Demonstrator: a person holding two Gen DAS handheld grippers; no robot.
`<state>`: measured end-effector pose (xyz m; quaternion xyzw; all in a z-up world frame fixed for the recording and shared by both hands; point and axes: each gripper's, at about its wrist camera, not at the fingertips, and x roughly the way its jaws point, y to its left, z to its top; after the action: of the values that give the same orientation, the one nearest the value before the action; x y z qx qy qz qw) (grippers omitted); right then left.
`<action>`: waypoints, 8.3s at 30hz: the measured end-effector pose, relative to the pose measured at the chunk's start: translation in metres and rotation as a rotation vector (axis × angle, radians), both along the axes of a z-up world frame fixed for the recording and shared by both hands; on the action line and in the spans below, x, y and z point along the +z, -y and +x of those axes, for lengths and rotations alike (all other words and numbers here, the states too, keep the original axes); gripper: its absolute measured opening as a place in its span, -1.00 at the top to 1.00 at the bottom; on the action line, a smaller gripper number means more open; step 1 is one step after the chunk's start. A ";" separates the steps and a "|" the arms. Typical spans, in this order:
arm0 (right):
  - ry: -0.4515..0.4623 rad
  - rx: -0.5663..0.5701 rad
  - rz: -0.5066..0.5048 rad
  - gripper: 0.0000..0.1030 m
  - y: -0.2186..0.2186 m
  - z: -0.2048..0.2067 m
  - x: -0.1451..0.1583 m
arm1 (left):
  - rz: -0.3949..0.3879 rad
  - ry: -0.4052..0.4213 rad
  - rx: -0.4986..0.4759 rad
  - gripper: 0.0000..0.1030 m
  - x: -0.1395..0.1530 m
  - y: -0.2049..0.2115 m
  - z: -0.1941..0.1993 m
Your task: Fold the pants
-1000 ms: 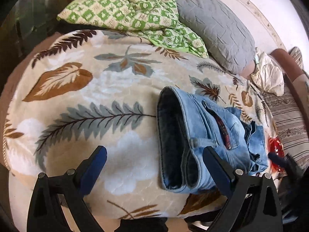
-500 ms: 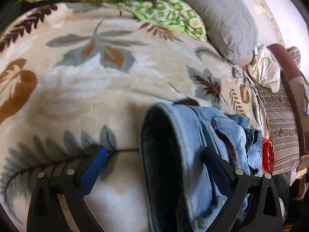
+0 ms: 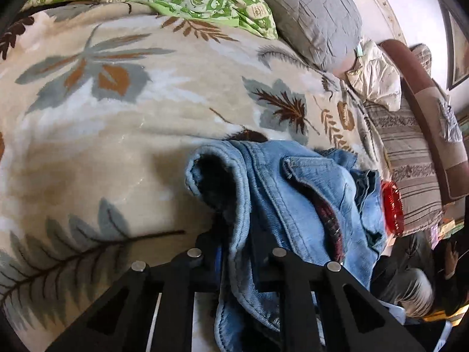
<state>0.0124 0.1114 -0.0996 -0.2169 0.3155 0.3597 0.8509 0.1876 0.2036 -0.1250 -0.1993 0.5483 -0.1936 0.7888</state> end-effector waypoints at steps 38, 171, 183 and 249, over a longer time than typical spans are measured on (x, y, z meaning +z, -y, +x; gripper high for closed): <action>-0.475 -0.720 0.857 0.13 0.393 0.047 -0.036 | 0.187 -0.034 -0.503 0.25 0.016 0.420 0.053; -0.293 -0.543 0.276 -0.48 0.278 0.136 0.004 | 0.188 0.238 -0.080 -0.63 0.029 0.146 -0.002; -0.217 -0.351 0.293 -0.62 0.323 0.084 0.043 | 0.573 0.381 -0.378 -0.71 0.086 0.139 -0.103; -0.725 -0.427 0.580 0.82 0.288 0.268 -0.002 | 0.251 -0.017 -0.115 0.52 0.010 0.147 0.138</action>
<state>0.2803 -0.1767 -0.1020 0.2361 0.5150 0.3026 0.7664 0.3259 0.0564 -0.1154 -0.0691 0.5852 -0.1666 0.7906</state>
